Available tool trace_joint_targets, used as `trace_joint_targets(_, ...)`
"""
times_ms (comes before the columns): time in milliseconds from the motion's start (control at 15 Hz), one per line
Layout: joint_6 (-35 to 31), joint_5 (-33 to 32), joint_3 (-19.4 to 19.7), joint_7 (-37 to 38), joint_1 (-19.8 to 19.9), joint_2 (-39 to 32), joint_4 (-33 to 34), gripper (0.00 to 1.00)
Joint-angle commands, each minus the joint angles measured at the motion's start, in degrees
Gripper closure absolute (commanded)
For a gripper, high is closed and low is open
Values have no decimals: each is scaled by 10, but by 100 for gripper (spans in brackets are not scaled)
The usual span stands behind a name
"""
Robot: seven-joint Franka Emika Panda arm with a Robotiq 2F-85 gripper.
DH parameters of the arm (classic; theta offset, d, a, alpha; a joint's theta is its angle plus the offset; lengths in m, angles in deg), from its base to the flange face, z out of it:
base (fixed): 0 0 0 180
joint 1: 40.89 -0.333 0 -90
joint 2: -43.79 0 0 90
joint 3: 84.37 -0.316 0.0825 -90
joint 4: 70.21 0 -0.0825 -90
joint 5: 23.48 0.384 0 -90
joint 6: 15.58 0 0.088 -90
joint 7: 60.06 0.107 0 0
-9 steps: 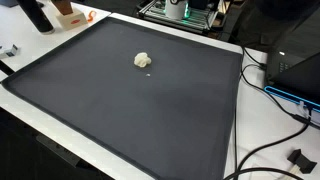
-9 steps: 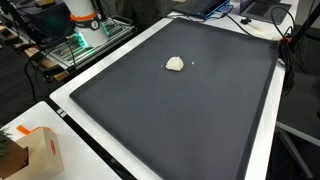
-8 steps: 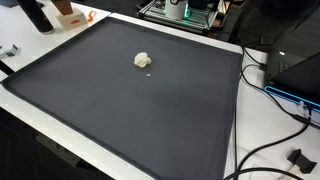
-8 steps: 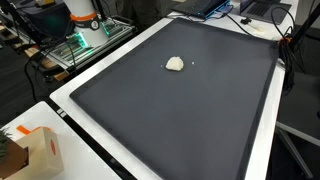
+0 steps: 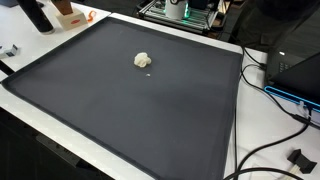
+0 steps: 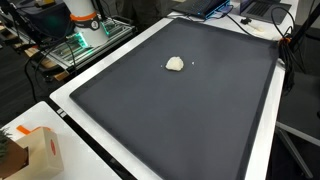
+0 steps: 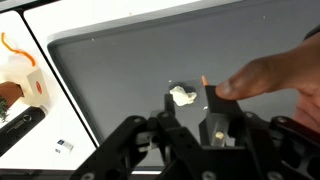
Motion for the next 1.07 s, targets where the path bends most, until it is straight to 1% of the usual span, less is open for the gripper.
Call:
trace_joint_targets(0,-2,-5,8,3,-11,-5,1,81)
trace_joint_targets(67,-2,-5,8,3,-11,-4,1,87)
trace_joint_targets(133,-3,-4,8,3,-11,-5,1,96)
trace_joint_targets(200,-3,-4,9,2,-11,-5,1,99)
trace_joint_targets(267,-3,-4,9,2,-11,-5,2,100)
trace_joint_targets(333,-3,-4,9,2,-11,-5,2,97)
trace_joint_targets(467,0,-6,7,6,-9,-6,4,97)
trace_joint_targets(533,0,-6,8,6,-9,-6,5,87)
trace_joint_targets(1000,0,-6,8,6,-9,-7,5,87)
